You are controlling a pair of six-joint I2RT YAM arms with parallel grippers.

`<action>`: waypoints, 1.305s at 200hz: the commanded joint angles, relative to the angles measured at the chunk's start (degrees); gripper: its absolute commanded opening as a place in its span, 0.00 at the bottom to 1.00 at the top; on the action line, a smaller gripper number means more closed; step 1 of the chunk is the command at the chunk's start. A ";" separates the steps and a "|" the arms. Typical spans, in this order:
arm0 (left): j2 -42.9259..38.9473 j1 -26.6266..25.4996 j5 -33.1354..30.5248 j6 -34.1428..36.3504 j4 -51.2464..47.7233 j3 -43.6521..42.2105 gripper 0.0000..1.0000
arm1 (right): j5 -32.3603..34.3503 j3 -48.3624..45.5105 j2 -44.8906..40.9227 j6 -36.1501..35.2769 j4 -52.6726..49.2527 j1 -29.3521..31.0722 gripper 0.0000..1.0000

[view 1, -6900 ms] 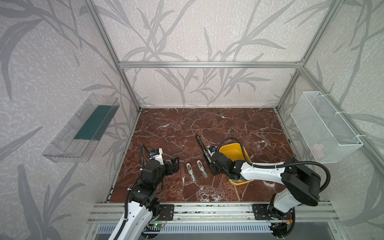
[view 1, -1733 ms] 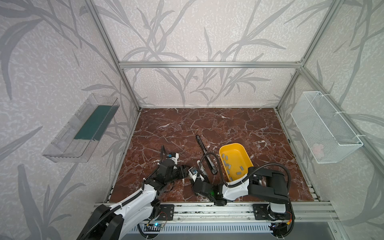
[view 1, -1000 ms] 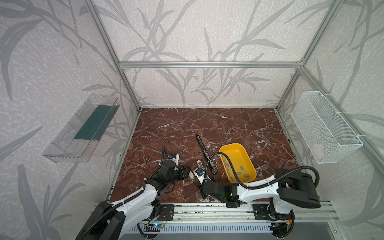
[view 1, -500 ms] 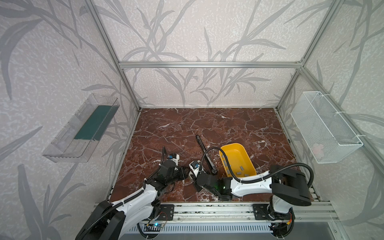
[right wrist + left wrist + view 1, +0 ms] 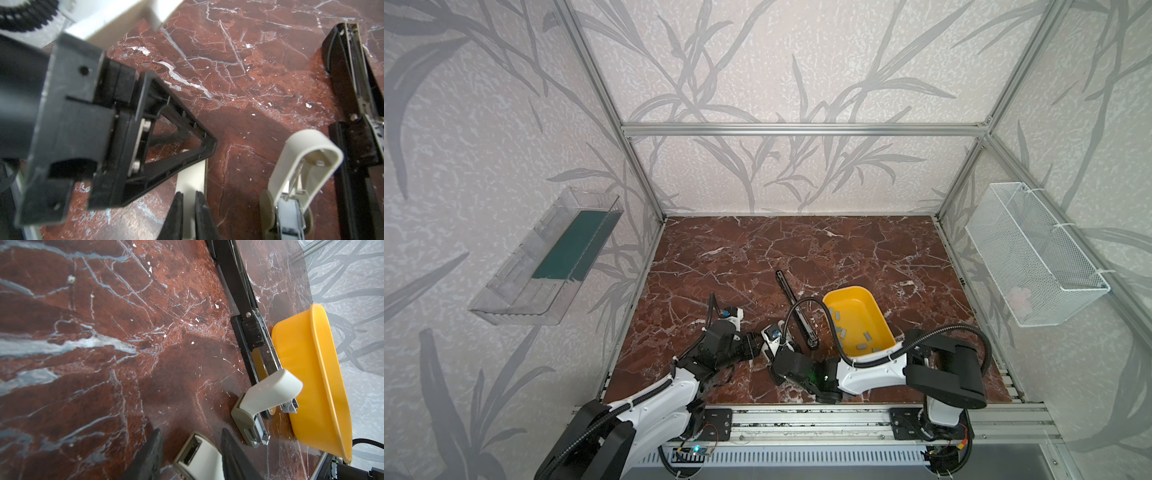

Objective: Load the staples into the stapler

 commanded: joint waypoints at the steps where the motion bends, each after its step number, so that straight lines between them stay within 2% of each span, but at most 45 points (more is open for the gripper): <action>1: 0.39 -0.28 -1.20 -0.30 1.47 -0.79 0.47 | 0.31 -2.55 2.93 2.02 -3.04 0.40 0.14; 76: 2.47 -0.32 -1.26 -0.38 3.11 -0.66 0.46 | 2.89 -3.77 6.62 4.03 -2.20 2.88 0.13; 164: 4.90 -0.41 -1.22 -0.22 4.75 -0.39 0.43 | 5.25 -3.67 9.02 5.54 -2.61 2.92 0.13; 205: 5.19 -0.45 -1.43 -0.03 4.64 -0.22 0.43 | 6.24 -5.91 10.90 7.31 1.25 2.87 0.13; 242: 4.83 -0.46 -1.43 -0.04 4.38 -0.24 0.43 | 6.23 -5.50 8.90 6.07 0.34 2.79 0.14; 261: 4.12 -0.43 -2.01 0.12 3.16 0.02 0.43 | 6.41 -3.77 6.39 4.27 -2.45 2.80 0.20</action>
